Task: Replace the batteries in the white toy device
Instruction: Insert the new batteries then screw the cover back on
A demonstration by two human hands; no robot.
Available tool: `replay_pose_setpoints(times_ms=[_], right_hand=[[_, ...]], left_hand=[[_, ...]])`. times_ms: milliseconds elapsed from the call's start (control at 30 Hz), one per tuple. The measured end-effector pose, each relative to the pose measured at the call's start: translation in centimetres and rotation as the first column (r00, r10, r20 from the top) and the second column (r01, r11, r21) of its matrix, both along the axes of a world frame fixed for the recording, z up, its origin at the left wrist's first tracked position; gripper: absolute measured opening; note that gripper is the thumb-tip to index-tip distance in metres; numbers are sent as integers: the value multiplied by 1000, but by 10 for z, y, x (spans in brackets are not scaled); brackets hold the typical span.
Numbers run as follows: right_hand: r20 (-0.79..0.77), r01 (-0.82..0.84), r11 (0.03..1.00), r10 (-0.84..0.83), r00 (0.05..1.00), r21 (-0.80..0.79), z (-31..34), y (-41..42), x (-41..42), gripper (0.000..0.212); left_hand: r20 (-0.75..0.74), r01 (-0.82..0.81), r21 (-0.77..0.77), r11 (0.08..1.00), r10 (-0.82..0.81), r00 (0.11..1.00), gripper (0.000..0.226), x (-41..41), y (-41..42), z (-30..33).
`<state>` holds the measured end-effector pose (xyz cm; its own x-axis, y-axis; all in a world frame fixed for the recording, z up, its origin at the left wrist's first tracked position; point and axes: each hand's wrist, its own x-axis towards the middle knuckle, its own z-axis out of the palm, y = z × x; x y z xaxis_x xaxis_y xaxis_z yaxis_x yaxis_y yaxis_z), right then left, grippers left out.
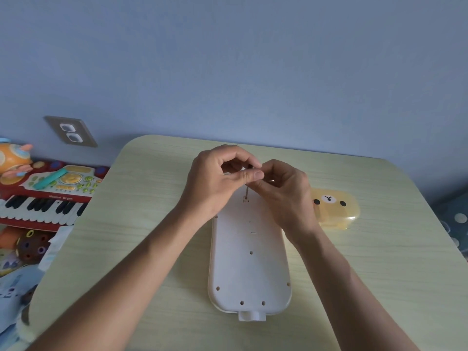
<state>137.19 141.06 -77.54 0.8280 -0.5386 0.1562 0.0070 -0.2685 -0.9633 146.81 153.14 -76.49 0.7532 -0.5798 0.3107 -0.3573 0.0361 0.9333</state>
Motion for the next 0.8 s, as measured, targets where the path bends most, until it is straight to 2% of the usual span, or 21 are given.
replay_pose_setpoints(times_ms=[100,167,233,300,400,500,667,800], right_hand=[[-21,-34,999,34,999,-18,3,-1,0,4],[-18,-99,995,99,995,3,3,-3,-4,16],[-1,-121,991,121,993,59,4,-6,-7,18],[-1,-100,990,101,995,100,2,-8,-7,13],[-12,-41,997,41,999,62,-1,-6,-6,5],[-20,-30,999,31,999,31,0,-5,-4,7],[-38,-138,990,139,990,35,3,-7,-8,15],[-58,-58,998,59,997,31,0,-7,-4,7]], left_hand=[[0,24,-2,1000,-24,1000,11,-1,-2,1],[26,47,28,999,-47,999,12,0,-2,1],[65,71,51,996,-74,995,15,1,-1,2],[74,102,47,994,-106,992,19,1,0,2],[4,82,18,996,-82,997,22,-2,-2,2],[-34,48,-1,999,-48,998,14,-3,-6,-1],[34,67,22,997,-68,997,13,-1,-3,-1],[24,59,13,998,-60,998,17,-1,-2,-3]])
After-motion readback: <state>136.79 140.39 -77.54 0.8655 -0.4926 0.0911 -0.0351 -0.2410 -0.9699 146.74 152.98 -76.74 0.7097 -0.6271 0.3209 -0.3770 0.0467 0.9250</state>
